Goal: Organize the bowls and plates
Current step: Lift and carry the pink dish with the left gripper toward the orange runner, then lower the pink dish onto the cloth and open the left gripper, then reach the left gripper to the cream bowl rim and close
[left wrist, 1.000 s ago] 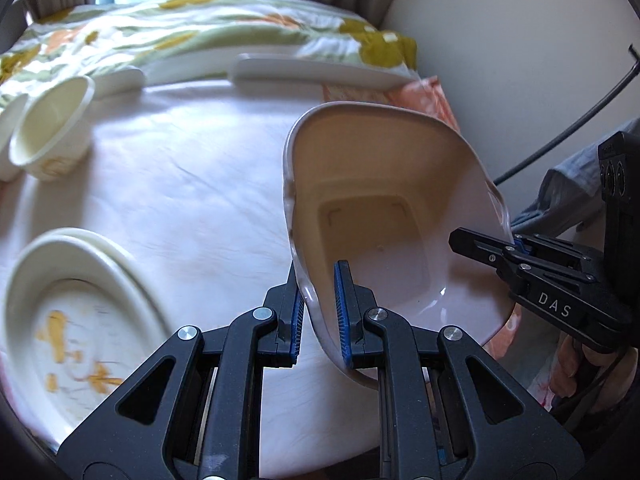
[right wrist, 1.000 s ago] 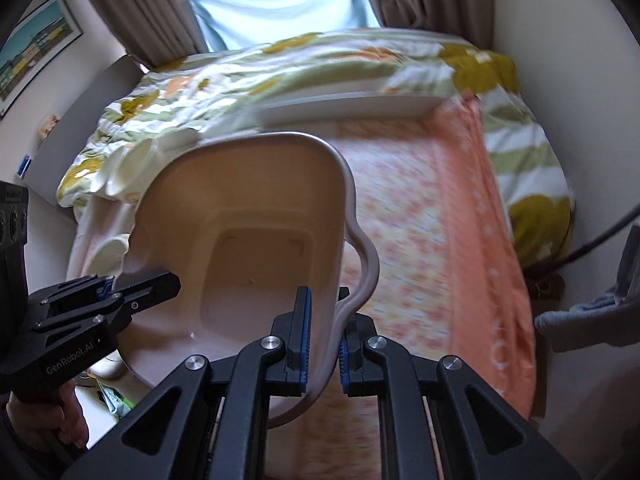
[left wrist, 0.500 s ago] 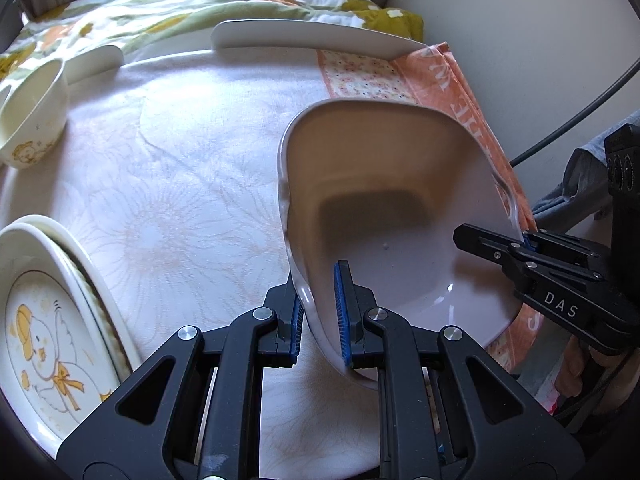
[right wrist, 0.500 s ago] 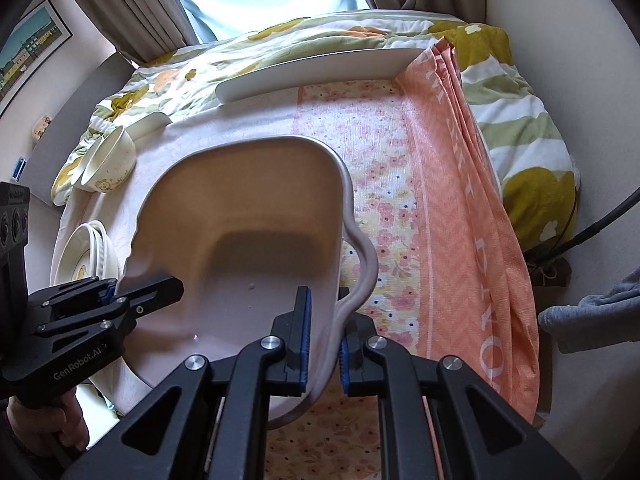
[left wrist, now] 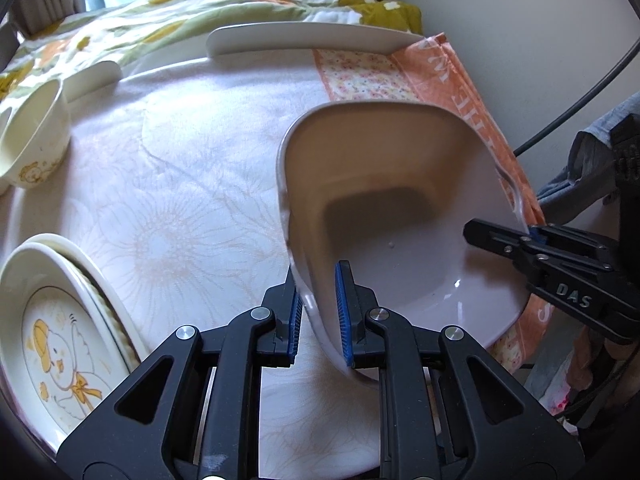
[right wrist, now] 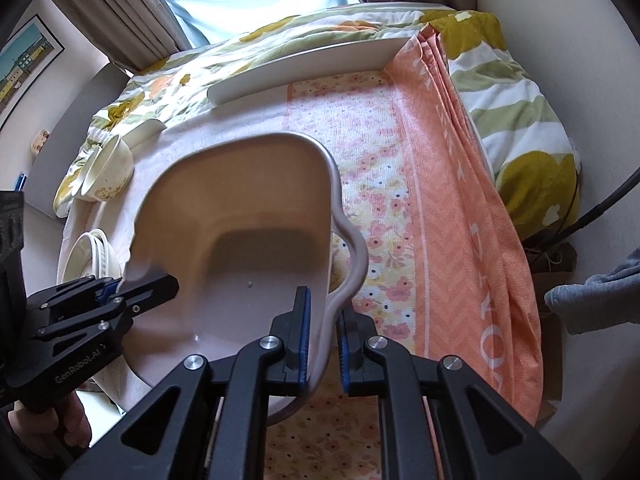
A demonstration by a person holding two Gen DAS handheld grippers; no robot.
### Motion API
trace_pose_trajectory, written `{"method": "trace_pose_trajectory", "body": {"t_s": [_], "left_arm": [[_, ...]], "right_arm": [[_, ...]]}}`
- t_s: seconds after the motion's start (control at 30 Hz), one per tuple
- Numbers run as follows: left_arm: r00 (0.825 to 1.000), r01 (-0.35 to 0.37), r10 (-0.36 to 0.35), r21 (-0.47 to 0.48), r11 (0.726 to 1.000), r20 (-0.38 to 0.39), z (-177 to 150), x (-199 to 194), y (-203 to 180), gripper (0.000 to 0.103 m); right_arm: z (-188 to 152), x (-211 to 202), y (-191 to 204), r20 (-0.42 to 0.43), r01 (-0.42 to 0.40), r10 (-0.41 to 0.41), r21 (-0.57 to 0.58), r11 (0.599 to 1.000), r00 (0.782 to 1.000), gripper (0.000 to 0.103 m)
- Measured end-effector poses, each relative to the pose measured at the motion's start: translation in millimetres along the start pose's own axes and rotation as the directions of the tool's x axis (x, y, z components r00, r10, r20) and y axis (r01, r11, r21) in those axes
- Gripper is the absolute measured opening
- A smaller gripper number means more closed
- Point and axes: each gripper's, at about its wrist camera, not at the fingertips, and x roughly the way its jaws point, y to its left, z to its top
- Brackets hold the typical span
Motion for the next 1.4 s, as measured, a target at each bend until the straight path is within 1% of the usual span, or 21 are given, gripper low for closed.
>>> {"method": "trace_pose_trajectory", "body": {"t_s": [0.03, 0.07, 0.1, 0.13, 0.17, 0.2, 0.23, 0.33, 0.37, 0.4, 0.43, 0.57, 0.67, 0.73, 0.83, 0.9, 1.03, 1.1, 1.2, 1.3, 1.4], "left_arm": [[1.0, -0.007, 0.007, 0.002, 1.0, 0.0, 0, 0, 0, 0.024], [1.0, -0.011, 0.011, 0.005, 1.0, 0.0, 1, 0, -1, 0.034], [1.0, -0.012, 0.012, 0.006, 1.0, 0.003, 1, -1, -1, 0.071], [1.0, -0.007, 0.007, 0.003, 1.0, 0.019, 2, -3, 0, 0.101], [0.999, -0.001, 0.001, -0.002, 1.0, 0.037, 1, -7, 1, 0.103], [0.999, 0.003, -0.003, -0.006, 1.0, 0.048, 2, -10, 1, 0.103], [0.999, -0.002, 0.002, -0.006, 1.0, 0.046, 3, -12, 2, 0.103], [0.998, -0.02, 0.02, -0.01, 1.0, 0.053, 5, -17, 5, 0.103], [0.998, -0.022, 0.023, -0.013, 1.0, 0.056, 5, -20, 6, 0.103], [0.998, -0.025, 0.026, -0.015, 1.0, 0.062, 5, -24, 8, 0.103], [0.997, -0.03, 0.031, -0.016, 0.999, 0.071, 5, -29, 9, 0.103], [0.992, -0.055, 0.057, -0.017, 0.998, 0.11, 6, -56, 13, 0.103], [0.986, -0.069, 0.072, -0.024, 0.997, 0.152, 7, -84, 19, 0.103], [0.978, -0.082, 0.086, -0.032, 0.996, 0.189, 7, -107, 27, 0.103], [0.966, -0.101, 0.109, -0.048, 0.994, 0.233, 7, -135, 43, 0.103], [0.958, -0.112, 0.124, -0.062, 0.992, 0.259, 5, -153, 56, 0.103], [0.944, -0.123, 0.144, -0.088, 0.988, 0.296, 2, -185, 92, 0.103], [0.941, -0.129, 0.152, -0.097, 0.987, 0.302, 1, -194, 110, 0.103], [0.938, -0.131, 0.158, -0.106, 0.986, 0.308, 0, -206, 144, 0.103], [0.939, -0.118, 0.148, -0.115, 0.986, 0.31, 3, -213, 181, 0.103], [0.945, -0.078, 0.111, -0.118, 0.99, 0.307, 8, -217, 218, 0.103]], "right_arm": [[0, -2, 0, 0.004, -0.001, 0.001, -0.004, 1.0, 1.0, 0.017], [0, -4, 0, 0.009, -0.001, 0.001, -0.009, 1.0, 1.0, 0.02], [0, -6, 1, 0.014, 0.0, 0.0, -0.015, 1.0, 1.0, 0.032], [-1, -8, 1, 0.02, -0.001, 0.001, -0.021, 1.0, 1.0, 0.052], [-1, -11, 1, 0.03, -0.006, 0.006, -0.025, 1.0, 1.0, 0.062], [-2, -14, 0, 0.042, -0.01, 0.012, -0.029, 1.0, 0.999, 0.077], [-4, -17, 0, 0.056, -0.011, 0.013, -0.033, 0.999, 0.998, 0.084], [-7, -24, 0, 0.081, -0.002, 0.006, -0.05, 0.999, 0.997, 0.088], [-9, -26, 0, 0.086, 0.002, 0.003, -0.056, 0.998, 0.996, 0.091], [-11, -28, 1, 0.092, 0.005, 0.001, -0.062, 0.998, 0.996, 0.098], [-13, -33, 2, 0.105, 0.007, 0.0, -0.068, 0.998, 0.994, 0.102], [-12, -50, 10, 0.14, 0.005, 0.008, -0.09, 0.996, 0.99, 0.102], [-7, -67, 24, 0.183, -0.016, 0.036, -0.111, 0.994, 0.982, 0.102], [-1, -79, 37, 0.208, -0.03, 0.058, -0.136, 0.99, 0.976, 0.102], [10, -92, 62, 0.225, -0.033, 0.071, -0.17, 0.985, 0.972, 0.102], [16, -99, 80, 0.238, -0.047, 0.095, -0.198, 0.979, 0.967, 0.102], [27, -109, 122, 0.274, -0.044, 0.113, -0.245, 0.968, 0.955, 0.102], [33, -108, 147, 0.286, -0.044, 0.121, -0.261, 0.964, 0.95, 0.102], [40, -102, 177, 0.288, -0.042, 0.12, -0.263, 0.964, 0.95, 0.102], [48, -92, 211, 0.284, -0.048, 0.128, -0.271, 0.961, 0.95, 0.102], [57, -78, 247, 0.284, -0.016, 0.096, -0.273, 0.962, 0.954, 0.102]]}}
